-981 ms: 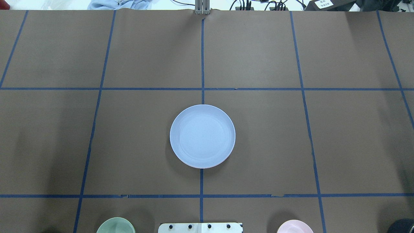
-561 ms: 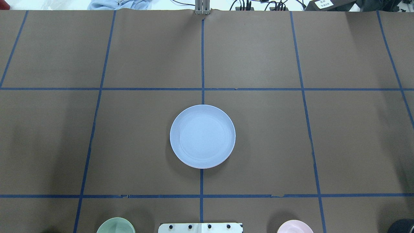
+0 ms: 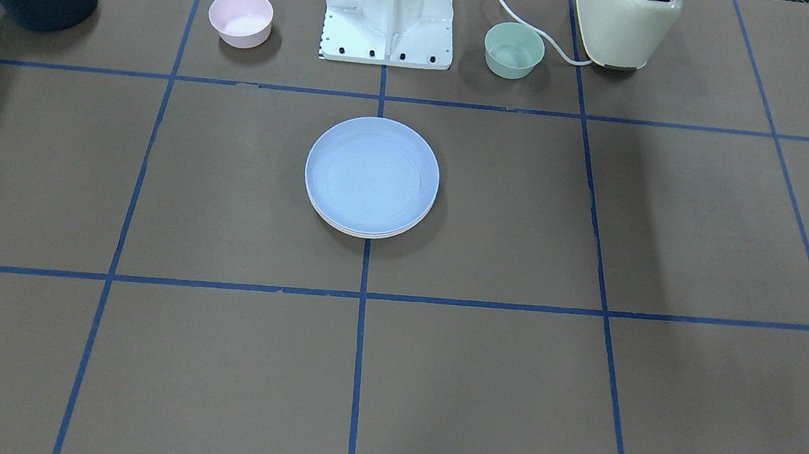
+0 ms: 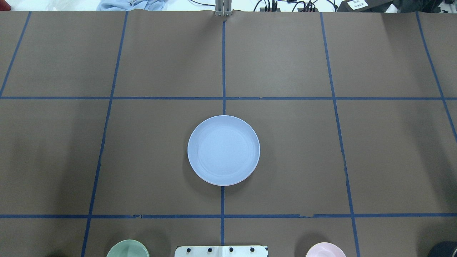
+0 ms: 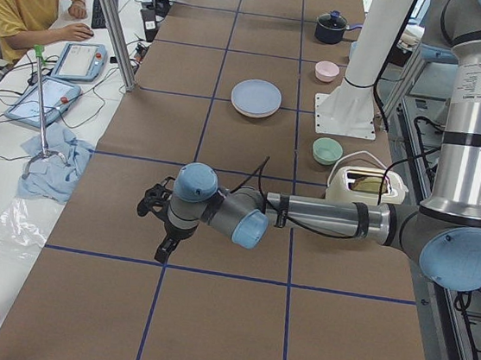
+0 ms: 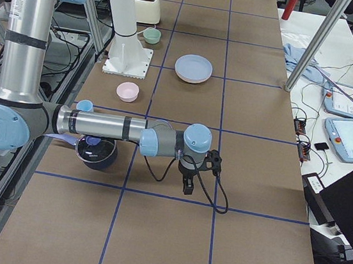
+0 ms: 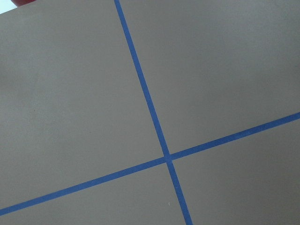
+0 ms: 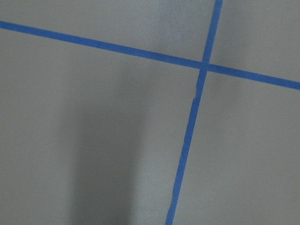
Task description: Stack three plates with pink and blue
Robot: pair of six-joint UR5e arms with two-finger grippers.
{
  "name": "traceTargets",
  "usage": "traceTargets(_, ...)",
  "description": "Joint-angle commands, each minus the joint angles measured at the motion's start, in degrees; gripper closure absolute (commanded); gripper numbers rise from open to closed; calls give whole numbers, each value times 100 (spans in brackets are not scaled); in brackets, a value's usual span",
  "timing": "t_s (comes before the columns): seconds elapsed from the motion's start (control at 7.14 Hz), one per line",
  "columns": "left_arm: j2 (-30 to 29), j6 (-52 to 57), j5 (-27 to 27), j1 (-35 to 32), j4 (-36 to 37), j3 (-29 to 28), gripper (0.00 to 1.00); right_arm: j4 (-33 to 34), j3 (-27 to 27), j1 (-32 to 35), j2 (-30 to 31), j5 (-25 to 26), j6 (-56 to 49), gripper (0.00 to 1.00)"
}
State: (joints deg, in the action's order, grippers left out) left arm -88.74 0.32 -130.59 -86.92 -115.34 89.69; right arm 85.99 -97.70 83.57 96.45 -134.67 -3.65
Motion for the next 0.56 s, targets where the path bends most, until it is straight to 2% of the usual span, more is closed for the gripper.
traceTargets(0.0, 76, 21, -11, 0, -41, -13, 0, 111, -21, 63, -74, 28, -127, 0)
traceTargets(0.42, 76, 12, -11, -9, -50, 57, 0, 49, -30, 63, 5, 55, -57, 0)
